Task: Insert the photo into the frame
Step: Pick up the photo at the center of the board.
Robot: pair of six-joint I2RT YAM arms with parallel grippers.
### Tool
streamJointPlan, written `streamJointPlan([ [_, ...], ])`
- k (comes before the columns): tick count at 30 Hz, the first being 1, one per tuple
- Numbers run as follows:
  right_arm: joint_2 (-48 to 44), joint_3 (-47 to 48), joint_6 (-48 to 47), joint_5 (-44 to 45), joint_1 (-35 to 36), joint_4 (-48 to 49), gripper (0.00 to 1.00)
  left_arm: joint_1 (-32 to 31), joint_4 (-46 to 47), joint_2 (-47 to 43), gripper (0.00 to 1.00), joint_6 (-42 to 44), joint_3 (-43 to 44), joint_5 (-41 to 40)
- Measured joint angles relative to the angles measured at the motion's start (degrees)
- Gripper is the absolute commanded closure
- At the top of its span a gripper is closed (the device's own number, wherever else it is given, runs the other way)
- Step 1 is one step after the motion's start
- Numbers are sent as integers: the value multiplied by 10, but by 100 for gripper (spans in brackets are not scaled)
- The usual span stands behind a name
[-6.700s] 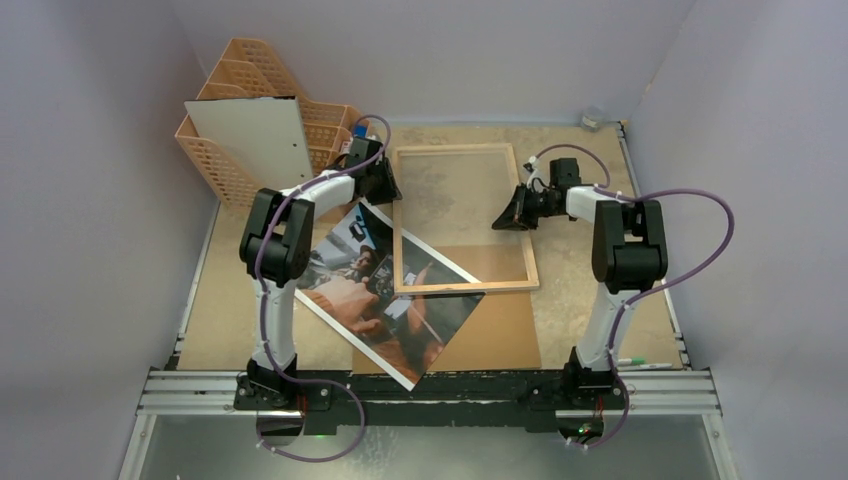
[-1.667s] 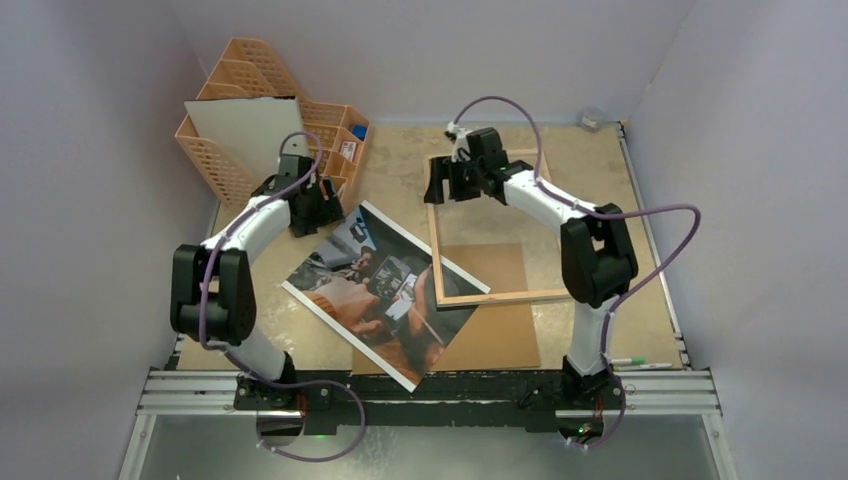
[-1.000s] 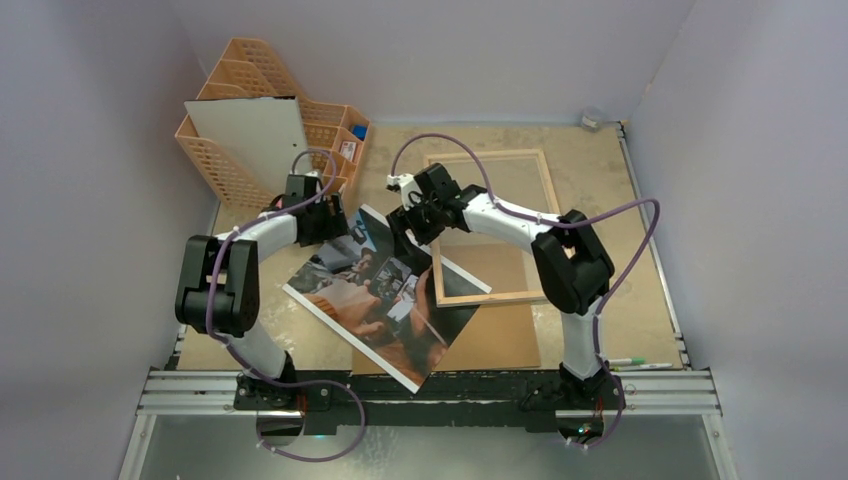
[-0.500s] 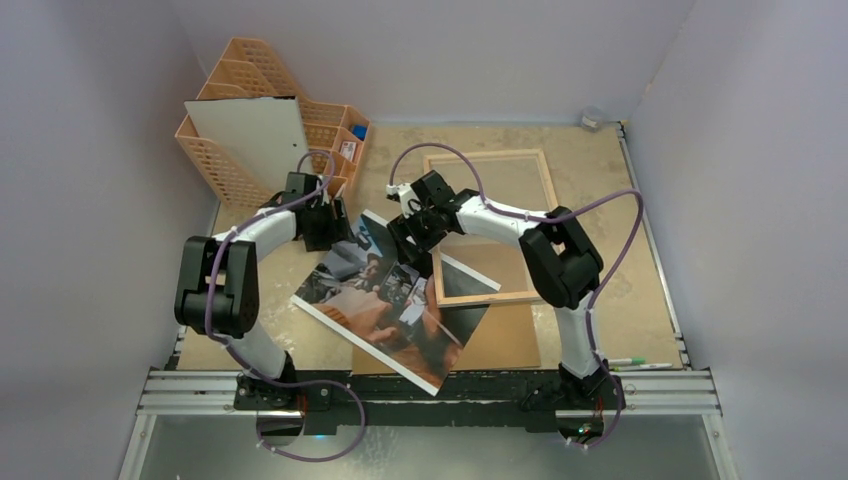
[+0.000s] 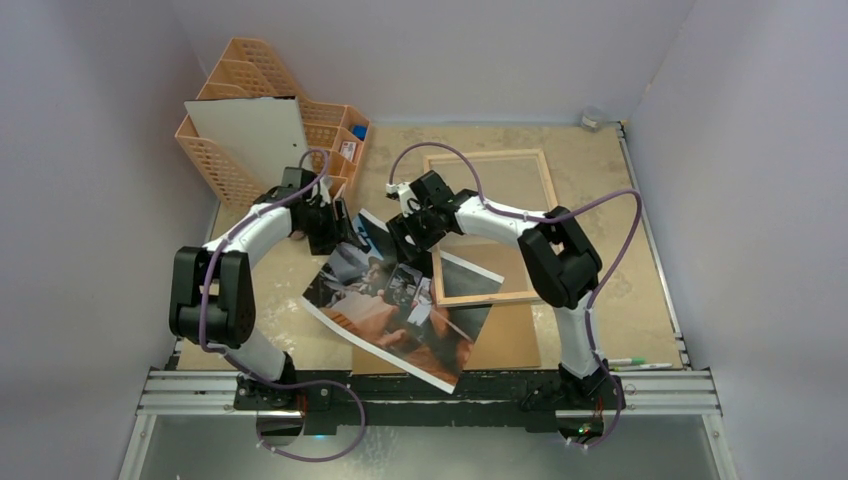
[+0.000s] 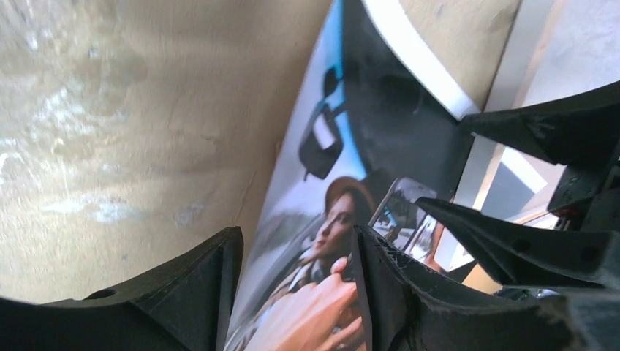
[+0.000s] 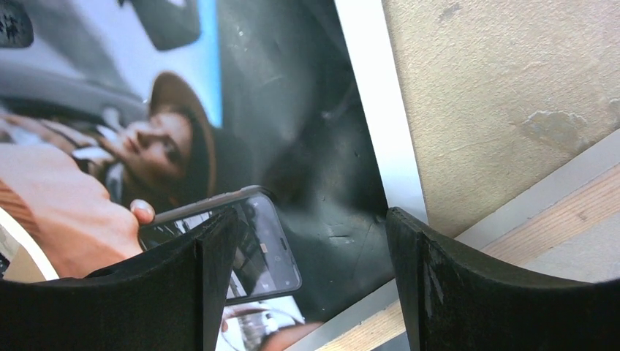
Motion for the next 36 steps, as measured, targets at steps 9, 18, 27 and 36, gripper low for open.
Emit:
streamJointPlan([
  [9,11,7,7,9,1,11,25,4,-93,19,59,-2,13,-30],
  [18,13,9,10,15,2,15,25,7,-101,21,78,14,19,27],
  [27,12,12,11,7,1,12,24,6,-117,22,100,38,69,67],
  [36,-63,0,73,71,-14,35,19,6,-180,-7,100,71,144,2],
])
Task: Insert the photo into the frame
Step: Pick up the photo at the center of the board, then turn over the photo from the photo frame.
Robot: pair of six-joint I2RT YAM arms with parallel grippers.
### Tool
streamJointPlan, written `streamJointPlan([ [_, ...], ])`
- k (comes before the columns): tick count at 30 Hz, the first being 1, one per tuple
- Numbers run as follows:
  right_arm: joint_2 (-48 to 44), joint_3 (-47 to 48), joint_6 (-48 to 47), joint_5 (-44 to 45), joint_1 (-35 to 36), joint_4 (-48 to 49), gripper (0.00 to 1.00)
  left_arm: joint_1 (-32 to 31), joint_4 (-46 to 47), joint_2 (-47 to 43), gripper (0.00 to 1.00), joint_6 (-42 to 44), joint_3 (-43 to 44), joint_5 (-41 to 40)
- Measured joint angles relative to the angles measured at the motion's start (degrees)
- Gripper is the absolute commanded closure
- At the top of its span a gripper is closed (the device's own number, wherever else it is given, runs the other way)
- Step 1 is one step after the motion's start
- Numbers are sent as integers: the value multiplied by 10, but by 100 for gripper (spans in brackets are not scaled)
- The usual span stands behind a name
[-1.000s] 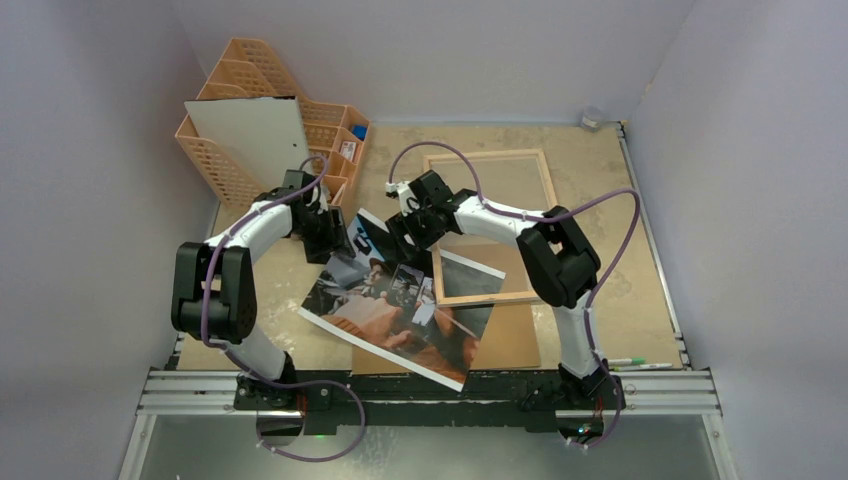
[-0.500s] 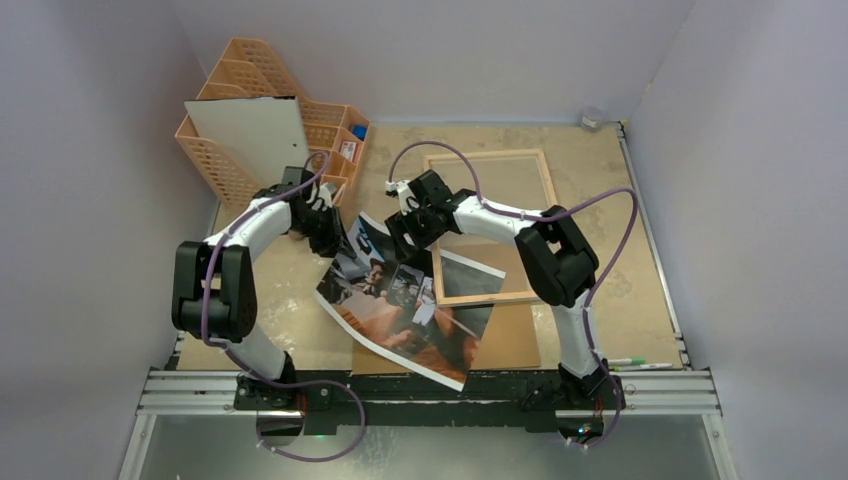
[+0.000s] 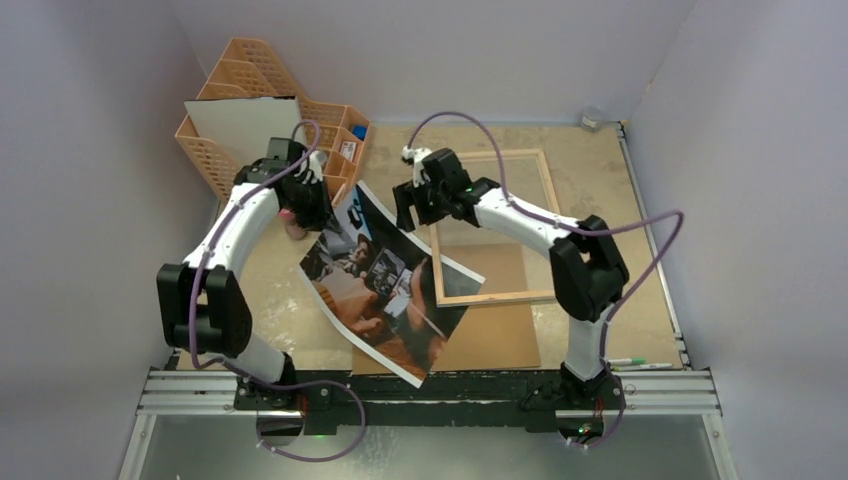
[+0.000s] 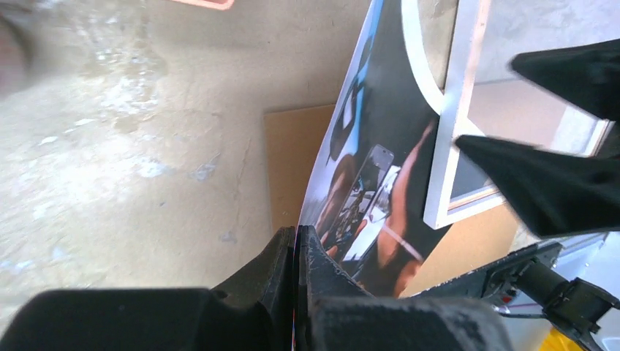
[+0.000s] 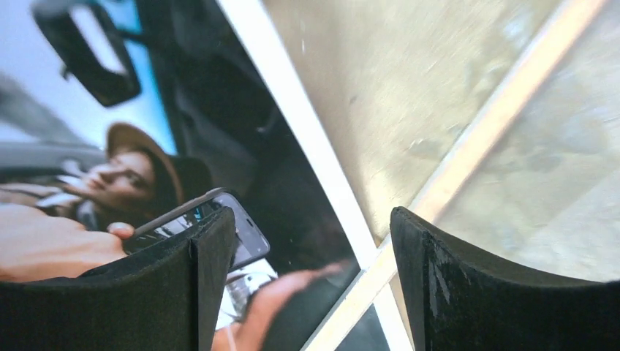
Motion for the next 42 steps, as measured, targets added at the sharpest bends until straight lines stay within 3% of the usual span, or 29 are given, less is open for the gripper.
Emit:
streamJointPlan([
  [9,-127,-1,66,32,-47,110,3,0,-42,-168,100,18,61,-49],
  [15,-131,33,77,-76,-88,160,2,0,-36,-248,100,19,84,-22],
  [21,-149,72,63,-222,-116,199,1,0,-27,-221,100,19,180,20],
  [30,-274,0,42,-294,-140,228,1,0,-19,-134,100,6,341,91],
  [42,-303,-40,17,-316,-170,240,2,0,-23,-91,100,17,359,151],
])
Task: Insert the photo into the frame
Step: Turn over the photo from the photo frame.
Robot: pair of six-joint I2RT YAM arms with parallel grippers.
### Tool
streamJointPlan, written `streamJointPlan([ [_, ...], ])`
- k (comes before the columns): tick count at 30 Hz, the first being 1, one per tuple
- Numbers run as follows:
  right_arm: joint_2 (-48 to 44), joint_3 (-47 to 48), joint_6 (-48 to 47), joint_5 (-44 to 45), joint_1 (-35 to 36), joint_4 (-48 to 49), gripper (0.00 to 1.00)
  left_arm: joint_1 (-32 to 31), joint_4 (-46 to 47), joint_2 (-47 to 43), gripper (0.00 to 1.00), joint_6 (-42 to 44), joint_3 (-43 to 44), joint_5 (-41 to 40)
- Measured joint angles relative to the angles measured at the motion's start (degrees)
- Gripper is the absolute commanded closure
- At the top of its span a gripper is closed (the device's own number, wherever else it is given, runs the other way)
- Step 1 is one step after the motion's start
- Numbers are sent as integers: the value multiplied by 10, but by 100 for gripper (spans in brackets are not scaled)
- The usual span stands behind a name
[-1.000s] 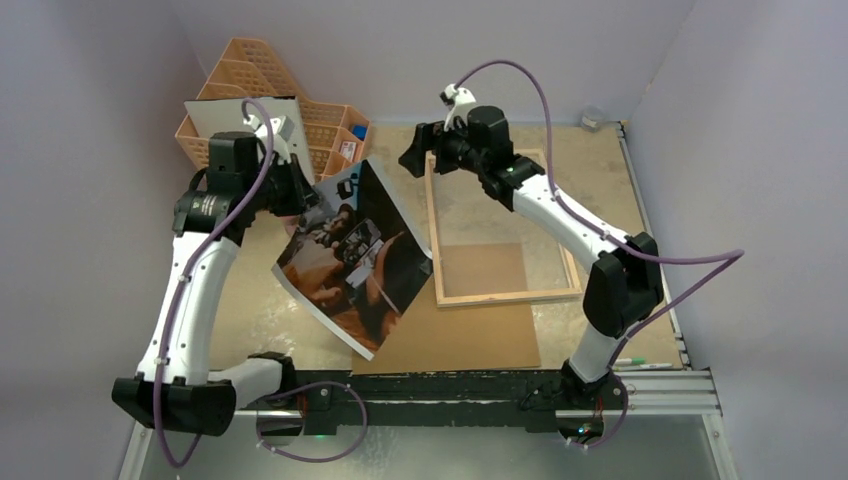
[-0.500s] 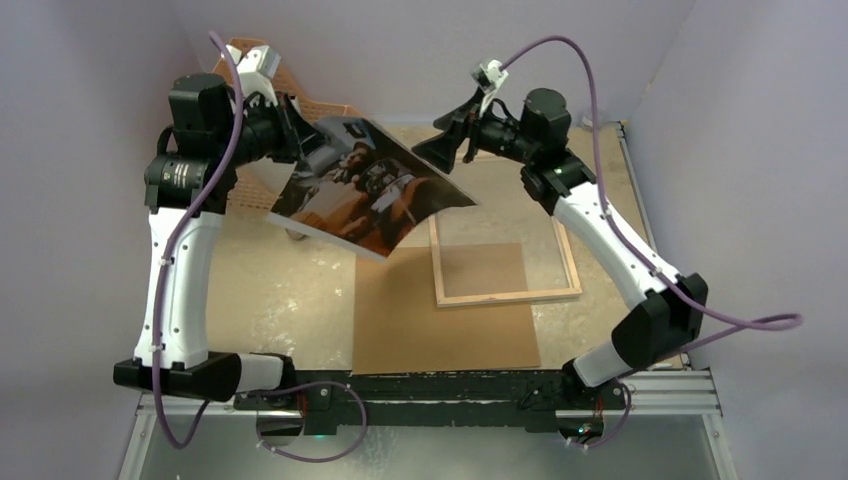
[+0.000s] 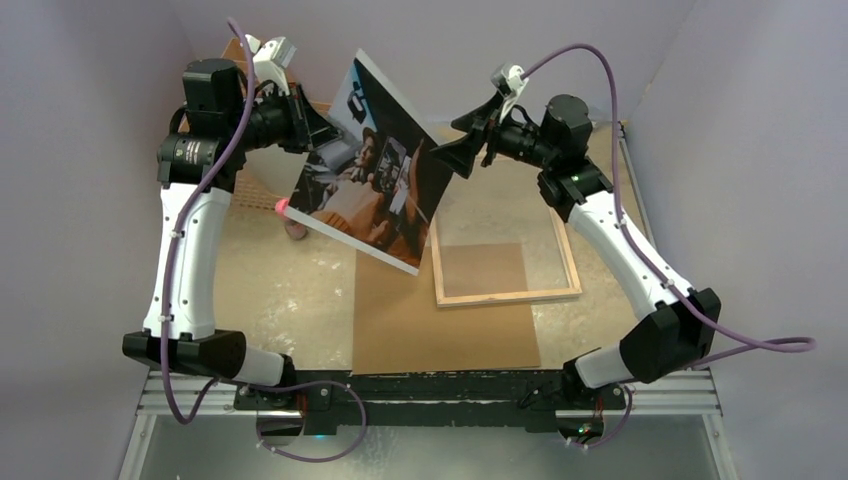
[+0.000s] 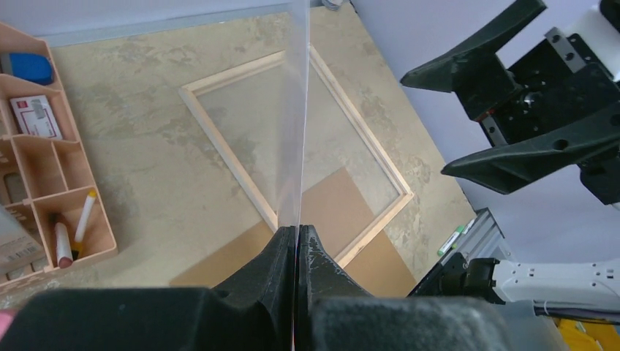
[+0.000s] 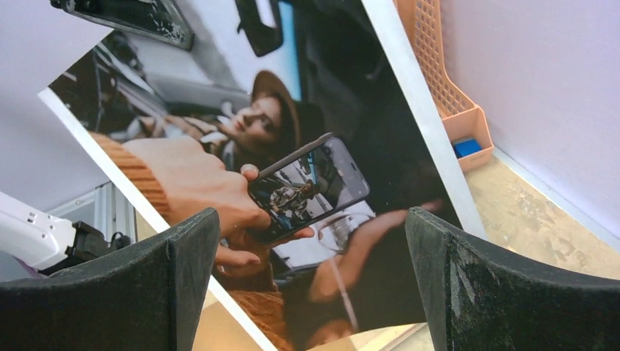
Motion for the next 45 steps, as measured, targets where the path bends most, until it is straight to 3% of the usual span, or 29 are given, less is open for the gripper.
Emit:
streamJointPlan([
  [15,97,44,-24,-9,0,-26,1,0,12,-31,100,112,-10,97],
  [29,103,89,-52,-70,0,-34,3,0,-50,-31,100,236,22,152],
  [31,104,89,-54,-91,0,-36,9,0,-50,-31,100,241,22,158],
  [40,106,59,-77,-187,0,-58,52,0,-43,-30,100,239,22,144],
  [45,102,50,-88,-203,0,-78,69,0,-36,-23,100,234,22,134],
])
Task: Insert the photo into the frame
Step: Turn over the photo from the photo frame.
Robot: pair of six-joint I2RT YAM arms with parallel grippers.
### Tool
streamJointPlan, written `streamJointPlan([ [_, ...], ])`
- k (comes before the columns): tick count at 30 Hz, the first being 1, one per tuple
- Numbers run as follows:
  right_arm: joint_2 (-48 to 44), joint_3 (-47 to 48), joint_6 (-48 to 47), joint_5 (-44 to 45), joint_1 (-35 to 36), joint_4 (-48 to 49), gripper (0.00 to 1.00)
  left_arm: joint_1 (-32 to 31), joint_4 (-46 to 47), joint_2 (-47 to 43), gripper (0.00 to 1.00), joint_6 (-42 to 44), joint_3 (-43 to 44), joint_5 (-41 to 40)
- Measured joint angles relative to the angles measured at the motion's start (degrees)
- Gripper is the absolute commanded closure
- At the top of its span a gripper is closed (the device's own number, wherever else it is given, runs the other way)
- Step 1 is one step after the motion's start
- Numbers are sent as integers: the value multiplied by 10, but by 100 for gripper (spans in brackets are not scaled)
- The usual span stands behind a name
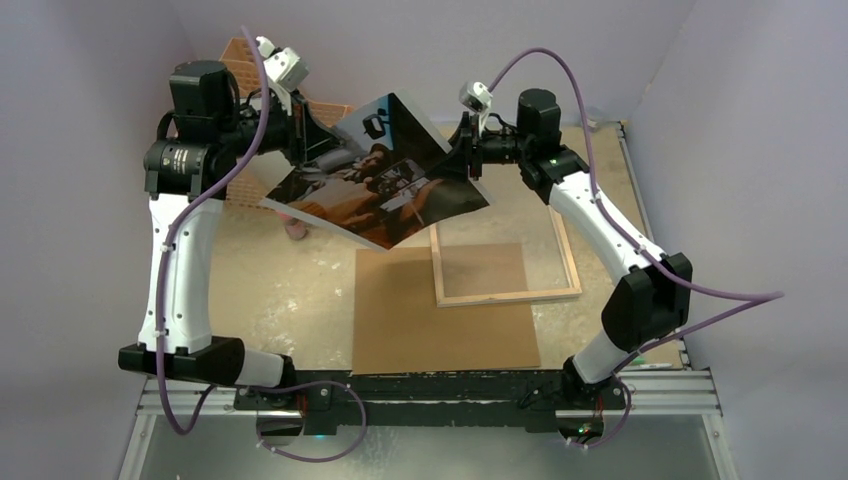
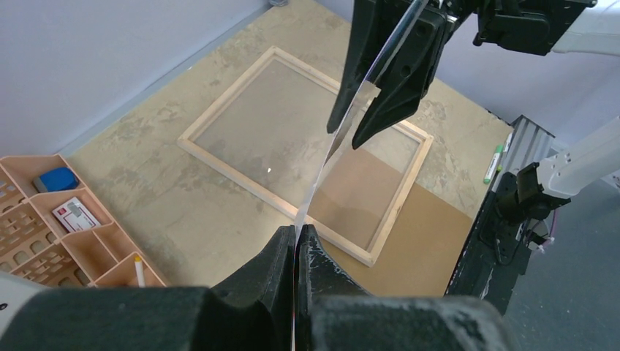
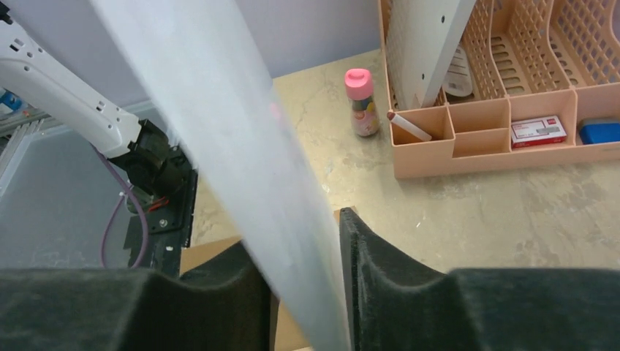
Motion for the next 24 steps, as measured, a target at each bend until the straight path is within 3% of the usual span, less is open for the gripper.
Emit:
streamJointPlan([
  [7,-4,-2,-11,2,0,-22,100,0,11,10,100,-14,0,-16],
  [9,-9,-2,-14,5,0,-27,100,0,12,10,99,-15,0,-21],
  [11,-17,-3,-14,15,0,-34,100,0,15,10,89,-18,0,-26],
  [14,-26,-4,-14,29,0,-40,100,0,23,10,42,-25,-2,-38],
  [16,-30,-5,-13,44,-2,-43,100,0,27,10,23,-29,-4,-54],
  [24,-48,-19,5,212,-14,-70,100,0,66,16,14,-83,-17,-218],
])
